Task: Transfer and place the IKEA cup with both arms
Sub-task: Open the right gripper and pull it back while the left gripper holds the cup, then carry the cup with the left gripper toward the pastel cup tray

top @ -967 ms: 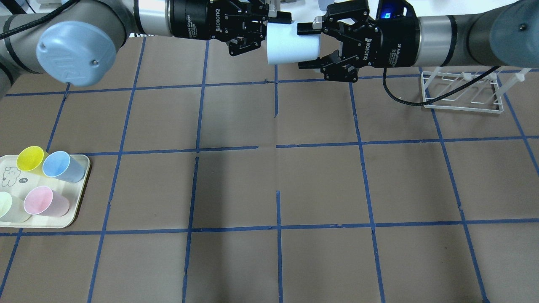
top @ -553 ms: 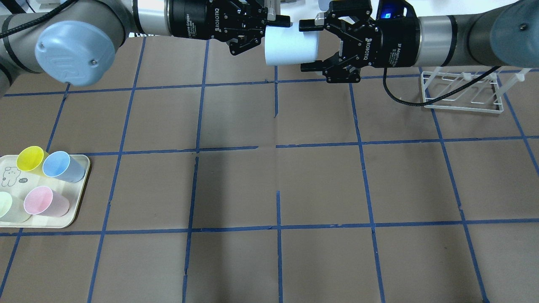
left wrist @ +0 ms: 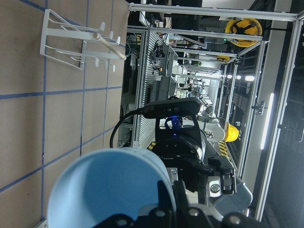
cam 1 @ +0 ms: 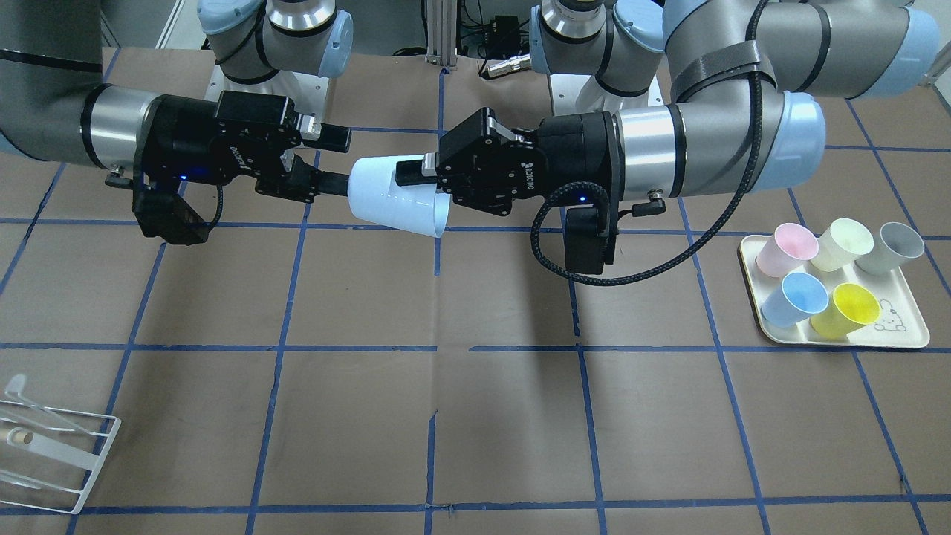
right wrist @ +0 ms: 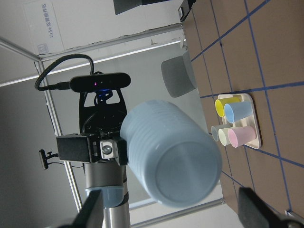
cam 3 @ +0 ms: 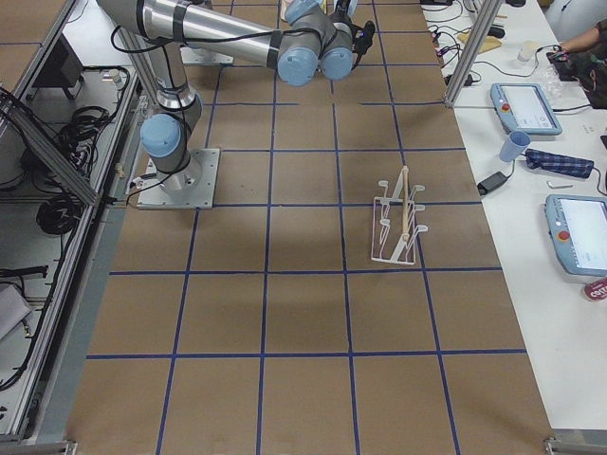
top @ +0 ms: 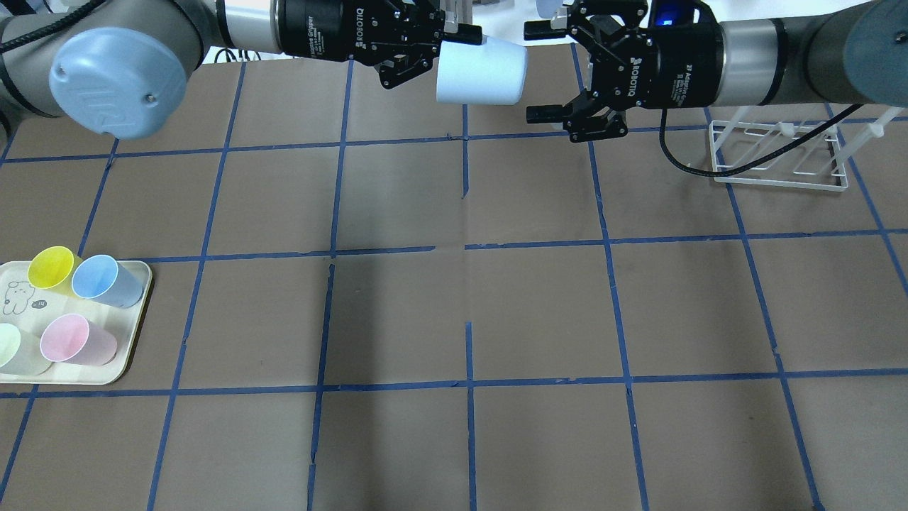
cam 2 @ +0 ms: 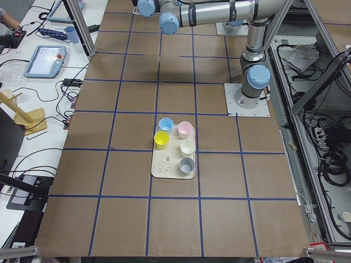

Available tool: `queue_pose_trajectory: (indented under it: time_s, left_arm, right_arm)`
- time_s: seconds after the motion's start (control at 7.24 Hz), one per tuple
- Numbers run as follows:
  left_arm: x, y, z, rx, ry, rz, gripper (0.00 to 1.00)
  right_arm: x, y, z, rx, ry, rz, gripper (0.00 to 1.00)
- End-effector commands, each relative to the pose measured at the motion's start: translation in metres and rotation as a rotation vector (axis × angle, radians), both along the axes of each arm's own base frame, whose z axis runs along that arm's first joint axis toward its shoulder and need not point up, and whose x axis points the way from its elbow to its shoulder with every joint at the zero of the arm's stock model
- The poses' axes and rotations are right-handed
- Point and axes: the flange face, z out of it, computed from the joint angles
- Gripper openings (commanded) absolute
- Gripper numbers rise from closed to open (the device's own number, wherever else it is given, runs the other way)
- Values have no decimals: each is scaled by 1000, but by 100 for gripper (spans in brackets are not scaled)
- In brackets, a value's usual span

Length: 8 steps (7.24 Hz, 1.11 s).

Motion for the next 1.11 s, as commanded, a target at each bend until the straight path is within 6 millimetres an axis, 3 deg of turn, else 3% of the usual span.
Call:
queue_pose_trajectory:
  time_s: [0.0,0.28,0.41,0.55,0.69,0.83,0.97]
  left_arm:
    - [23,4,14,-41,-182,3,0]
    - [42,27,44,-86,-509,-31,0]
    - [59,39,53,-117,-749,-60,0]
    - [69,48,51,-135,-861,-95,0]
    - [78,53,54,-189,-953,-145,0]
    - [92,58,57,-201,-1093,-171,0]
    - [109,64,62,-193,-1251,-182,0]
  right_arm:
    - [-36,-3,7,27,82,12,100]
    - [-70,-4,25,98,235,58,100]
    - [-72,2,26,127,309,101,100]
    - [-80,4,25,119,438,143,100]
    - [-85,13,40,185,631,102,100]
    - [-77,14,48,220,781,44,100]
    - [-66,24,51,212,938,94,100]
